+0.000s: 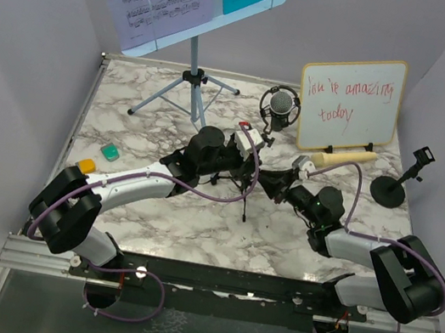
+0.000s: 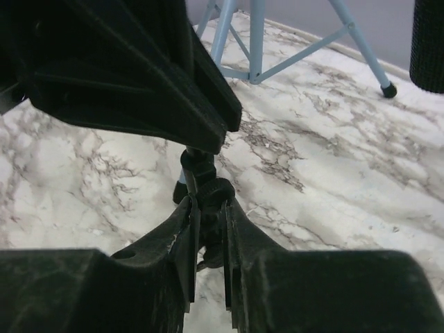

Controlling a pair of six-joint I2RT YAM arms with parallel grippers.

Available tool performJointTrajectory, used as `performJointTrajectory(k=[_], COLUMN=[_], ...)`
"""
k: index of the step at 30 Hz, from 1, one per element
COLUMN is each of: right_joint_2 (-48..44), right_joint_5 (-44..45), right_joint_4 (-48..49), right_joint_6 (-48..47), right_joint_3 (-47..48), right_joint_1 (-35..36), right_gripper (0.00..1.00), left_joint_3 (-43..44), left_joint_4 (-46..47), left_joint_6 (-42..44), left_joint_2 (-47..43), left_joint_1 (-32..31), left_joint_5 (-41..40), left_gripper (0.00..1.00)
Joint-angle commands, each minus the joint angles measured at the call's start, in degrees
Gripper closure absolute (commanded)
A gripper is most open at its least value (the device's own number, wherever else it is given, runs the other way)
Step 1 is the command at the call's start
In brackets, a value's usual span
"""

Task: Pack up the instrument practice props
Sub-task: Unscrew the knob on the microphone stand.

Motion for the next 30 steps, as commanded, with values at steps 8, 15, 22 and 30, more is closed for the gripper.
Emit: performJointTrajectory(k=[8,15,22,30], right_joint_2=[1.60,-1.26,-2.33,-5.16], right_joint_5=[-4.57,1.18,9.01,14.05], right_joint_4=[-3.96,-3.06,-0.87,11.28], right_joint_6=[-34.91,-49.72,-54.55,-40.17], right_joint_3=[0.64,-1.20,-4.20,-11.41], right_joint_1=[0.40,3.12,5.36,5.34], right_gripper=[0.91,0.91,0.85,0.60], left_joint_3=[-0.02,-0.02,-0.05,-0.20], left_joint_4=[1.83,1.83,1.83,1.83], left_joint_6=[-0.45,-0.47,-0.24,0.28], left_joint_2=[-1.68,-1.93,-2.09,-2.15], left_joint_1=[-1.19,-1.15,-1.18,-1.17], left_joint_5=[4.07,3.92,3.72,3.56], left_gripper=[1.00,1.00,1.00,1.00])
